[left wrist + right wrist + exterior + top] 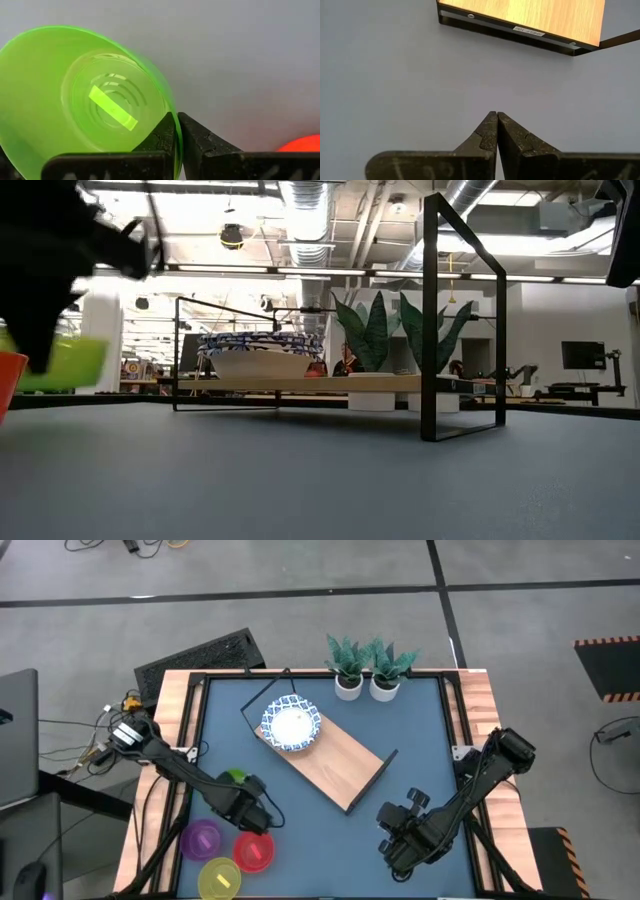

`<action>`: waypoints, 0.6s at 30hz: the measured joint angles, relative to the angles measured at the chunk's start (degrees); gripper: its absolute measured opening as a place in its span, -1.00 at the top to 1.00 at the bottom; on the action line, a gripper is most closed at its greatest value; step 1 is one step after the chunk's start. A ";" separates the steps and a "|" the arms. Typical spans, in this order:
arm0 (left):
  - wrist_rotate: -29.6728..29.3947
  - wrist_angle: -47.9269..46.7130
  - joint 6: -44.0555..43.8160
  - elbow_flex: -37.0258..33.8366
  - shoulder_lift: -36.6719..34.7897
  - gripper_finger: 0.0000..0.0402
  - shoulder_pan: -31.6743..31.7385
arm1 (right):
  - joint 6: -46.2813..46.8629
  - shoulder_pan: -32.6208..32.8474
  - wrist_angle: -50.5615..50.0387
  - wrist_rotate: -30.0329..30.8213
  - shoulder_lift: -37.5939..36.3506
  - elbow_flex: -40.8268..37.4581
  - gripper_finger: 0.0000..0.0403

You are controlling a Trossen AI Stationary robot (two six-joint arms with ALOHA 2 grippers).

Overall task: Place and stack bowls onto a shelf
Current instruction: Put the green bowl on the shelf

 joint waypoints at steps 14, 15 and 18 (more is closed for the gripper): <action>-13.40 -2.52 48.08 17.74 -0.07 1.00 6.42 | -0.02 -0.02 0.02 1.64 0.00 0.00 0.85; -13.17 -1.49 52.09 18.25 -0.07 1.00 7.33 | -0.02 -0.02 0.02 1.64 0.00 0.00 0.85; -13.16 1.24 61.75 19.80 -0.07 1.00 9.73 | 0.00 0.00 0.04 1.64 0.00 0.00 0.85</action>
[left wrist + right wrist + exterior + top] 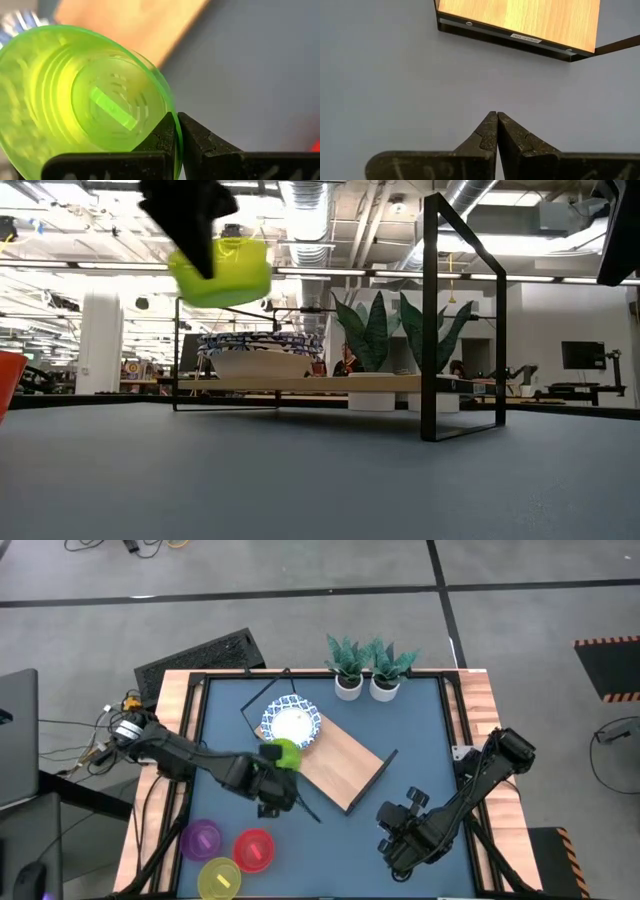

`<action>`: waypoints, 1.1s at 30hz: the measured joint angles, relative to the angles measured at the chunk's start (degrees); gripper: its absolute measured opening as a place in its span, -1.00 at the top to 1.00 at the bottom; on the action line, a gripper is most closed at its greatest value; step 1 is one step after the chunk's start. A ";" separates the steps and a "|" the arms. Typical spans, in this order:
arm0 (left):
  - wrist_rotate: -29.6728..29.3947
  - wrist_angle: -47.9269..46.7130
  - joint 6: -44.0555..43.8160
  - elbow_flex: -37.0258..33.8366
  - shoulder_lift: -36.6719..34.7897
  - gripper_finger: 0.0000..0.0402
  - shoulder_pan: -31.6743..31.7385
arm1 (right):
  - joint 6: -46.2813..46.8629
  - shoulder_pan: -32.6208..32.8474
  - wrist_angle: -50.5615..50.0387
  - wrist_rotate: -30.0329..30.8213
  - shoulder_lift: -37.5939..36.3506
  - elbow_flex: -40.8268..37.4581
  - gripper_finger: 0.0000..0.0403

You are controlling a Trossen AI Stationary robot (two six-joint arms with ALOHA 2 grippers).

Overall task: Place and stack bowls onto a shelf
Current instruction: Put the green bowl on the shelf

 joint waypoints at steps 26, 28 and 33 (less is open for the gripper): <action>11.49 24.14 54.37 3.43 6.86 1.00 13.16 | 2.47 0.09 -0.75 0.00 -0.04 0.02 0.85; 11.56 24.28 55.93 3.46 8.00 1.00 13.35 | 2.60 0.06 -0.82 0.01 -0.04 0.07 0.85; 12.09 23.42 58.58 3.42 11.20 1.00 13.36 | 2.62 -0.11 -0.67 0.00 -0.04 0.04 0.85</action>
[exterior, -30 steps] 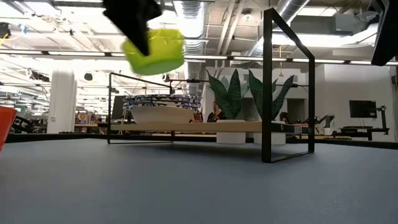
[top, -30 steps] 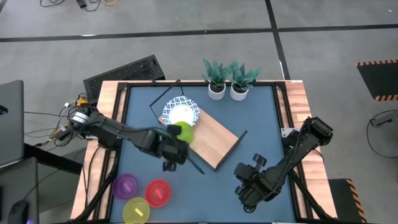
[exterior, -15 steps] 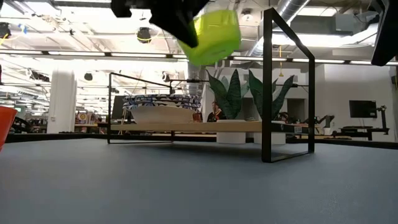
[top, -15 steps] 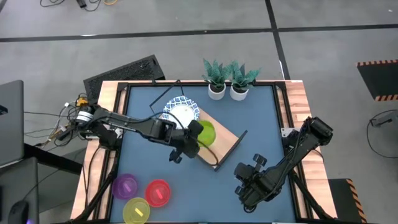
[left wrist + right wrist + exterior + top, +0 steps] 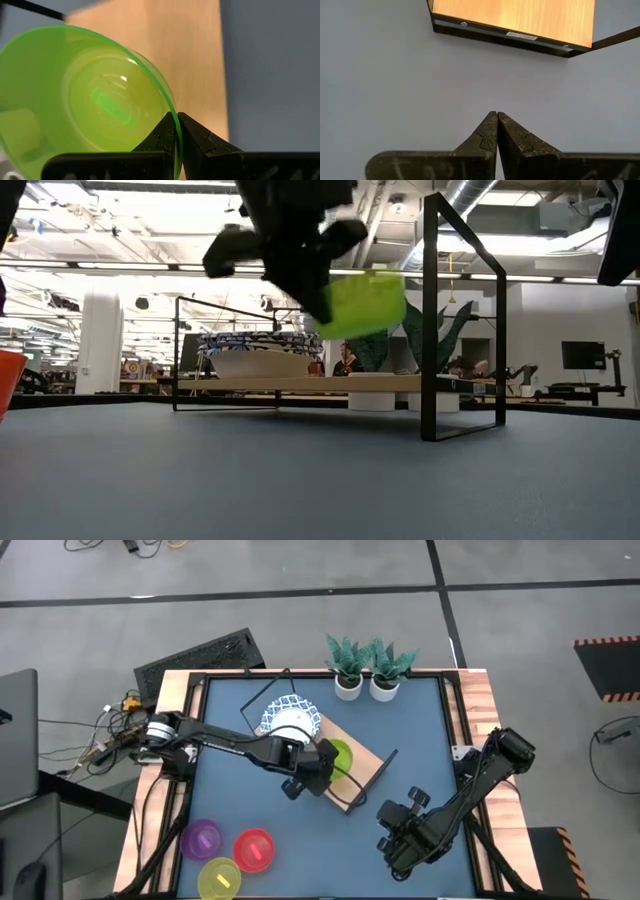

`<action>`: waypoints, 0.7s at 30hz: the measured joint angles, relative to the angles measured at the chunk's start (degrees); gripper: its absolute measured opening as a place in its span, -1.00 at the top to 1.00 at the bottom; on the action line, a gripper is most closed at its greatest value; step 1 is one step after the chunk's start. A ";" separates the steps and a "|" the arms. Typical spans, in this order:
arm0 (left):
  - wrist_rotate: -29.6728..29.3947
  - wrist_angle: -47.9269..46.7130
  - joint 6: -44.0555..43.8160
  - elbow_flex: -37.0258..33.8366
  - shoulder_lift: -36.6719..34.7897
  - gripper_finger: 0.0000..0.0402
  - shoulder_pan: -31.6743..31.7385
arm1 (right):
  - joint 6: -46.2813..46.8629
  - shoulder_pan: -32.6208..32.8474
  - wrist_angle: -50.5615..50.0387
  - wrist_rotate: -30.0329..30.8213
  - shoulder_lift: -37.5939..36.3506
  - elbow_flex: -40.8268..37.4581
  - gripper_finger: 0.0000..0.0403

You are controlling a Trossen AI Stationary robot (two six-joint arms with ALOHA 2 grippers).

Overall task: Place and stack bowls onto a shelf
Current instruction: Put the green bowl on the shelf

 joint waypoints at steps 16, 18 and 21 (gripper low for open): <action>2.95 1.23 6.00 0.01 4.88 1.00 0.67 | 1.44 0.09 0.52 -0.02 0.00 -0.02 0.85; 2.02 0.16 5.96 -0.02 5.02 1.00 0.81 | 1.46 0.11 0.54 -0.01 0.00 -0.02 0.85; 1.90 0.05 6.10 -0.03 5.02 1.00 1.11 | 1.45 0.11 0.48 -0.02 0.00 -0.02 0.85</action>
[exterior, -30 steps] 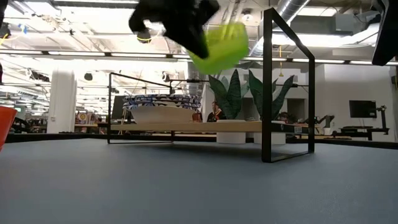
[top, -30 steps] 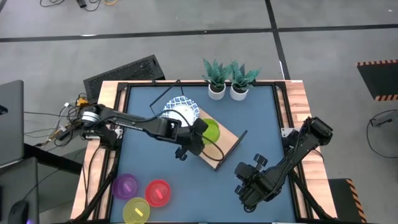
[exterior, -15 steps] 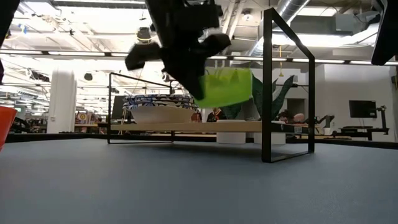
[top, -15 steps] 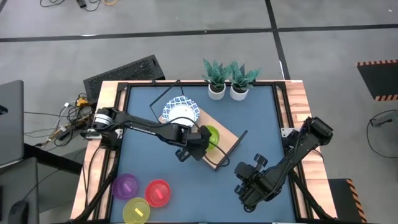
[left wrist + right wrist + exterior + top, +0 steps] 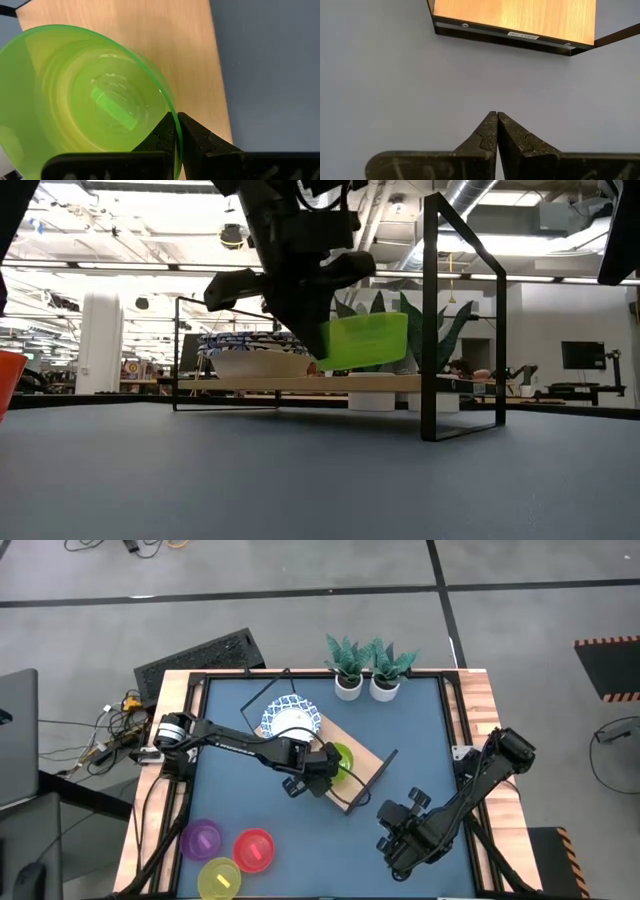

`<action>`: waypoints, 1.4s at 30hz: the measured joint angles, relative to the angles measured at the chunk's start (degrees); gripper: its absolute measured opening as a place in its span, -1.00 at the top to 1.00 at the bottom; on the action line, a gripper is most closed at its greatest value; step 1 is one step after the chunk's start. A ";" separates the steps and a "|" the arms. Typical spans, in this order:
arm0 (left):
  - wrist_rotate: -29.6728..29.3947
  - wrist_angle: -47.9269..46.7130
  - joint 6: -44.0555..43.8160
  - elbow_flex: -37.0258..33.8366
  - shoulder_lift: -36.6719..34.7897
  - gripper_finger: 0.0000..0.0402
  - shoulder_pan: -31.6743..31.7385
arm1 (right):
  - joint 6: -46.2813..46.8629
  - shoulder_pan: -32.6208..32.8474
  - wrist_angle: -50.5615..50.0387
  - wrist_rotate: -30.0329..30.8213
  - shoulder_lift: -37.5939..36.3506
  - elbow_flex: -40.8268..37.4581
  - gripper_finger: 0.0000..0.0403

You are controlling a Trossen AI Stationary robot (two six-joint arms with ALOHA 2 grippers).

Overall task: Place and stack bowls onto a shelf
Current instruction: Put the green bowl on the shelf, then stack the purple bowl on top of the green bowl on the shelf

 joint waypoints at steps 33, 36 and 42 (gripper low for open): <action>0.54 0.57 -0.26 0.00 -0.02 0.35 0.72 | -0.03 0.00 -0.77 0.02 0.02 0.00 0.85; -2.72 -0.42 -3.43 0.75 -0.02 0.19 0.10 | -0.04 0.00 -0.93 0.02 0.02 0.00 0.85; -2.42 -10.24 -14.73 8.25 -0.04 0.04 -0.23 | -0.12 -0.13 -1.01 0.32 0.02 0.00 0.85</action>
